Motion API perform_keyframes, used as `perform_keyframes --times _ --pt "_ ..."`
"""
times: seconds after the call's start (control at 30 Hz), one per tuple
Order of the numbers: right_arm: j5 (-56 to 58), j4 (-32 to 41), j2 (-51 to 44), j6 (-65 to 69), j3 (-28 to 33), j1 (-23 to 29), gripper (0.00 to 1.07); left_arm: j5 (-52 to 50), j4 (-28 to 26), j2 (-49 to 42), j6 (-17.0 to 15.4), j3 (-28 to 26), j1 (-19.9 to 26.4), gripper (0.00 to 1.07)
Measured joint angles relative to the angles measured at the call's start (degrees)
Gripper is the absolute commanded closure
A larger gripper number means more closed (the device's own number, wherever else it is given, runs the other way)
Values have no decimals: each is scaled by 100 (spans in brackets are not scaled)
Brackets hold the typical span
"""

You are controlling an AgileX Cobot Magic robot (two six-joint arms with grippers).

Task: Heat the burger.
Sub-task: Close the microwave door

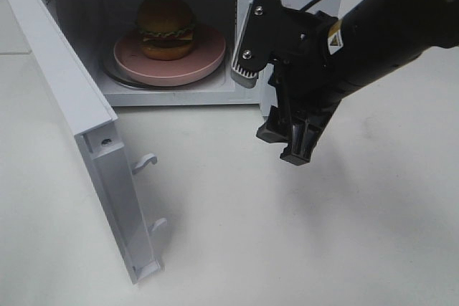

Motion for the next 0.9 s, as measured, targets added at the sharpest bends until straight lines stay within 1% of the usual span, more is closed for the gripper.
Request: perform_keyframes --times 0.07,0.13,0.23,0.3,0.4,0.47,0.6,0.67,0.77,0.83,0.9 --pt "103 6 -86 252 57 0 37 0 0 0 0 0 0 9" --pt "510 11 -390 1278 229 0 36 0 0 0 0 0 0 9" --pt "636 11 -470 1581 252 0 34 0 0 0 0 0 0 9" --pt "1255 11 -716 2510 327 0 30 0 0 0 0 0 0 9" --pt "1455 11 -773 2681 344 0 30 0 0 0 0 0 0 9" --pt "2000 -6 -922 3008 367 0 31 0 0 0 0 0 0 9" --pt "2429 -52 -1031 3168 367 0 31 0 0 0 0 0 0 9" --pt "2865 -69 -1243 3312 367 0 31 0 0 0 0 0 0 9" --pt "2922 -74 -1295 3335 367 0 31 0 0 0 0 0 0 9" --pt "3231 -80 -1616 3472 390 0 31 0 0 0 0 0 0 9" --pt "3260 -80 -1696 3472 424 0 31 0 0 0 0 0 0 9"
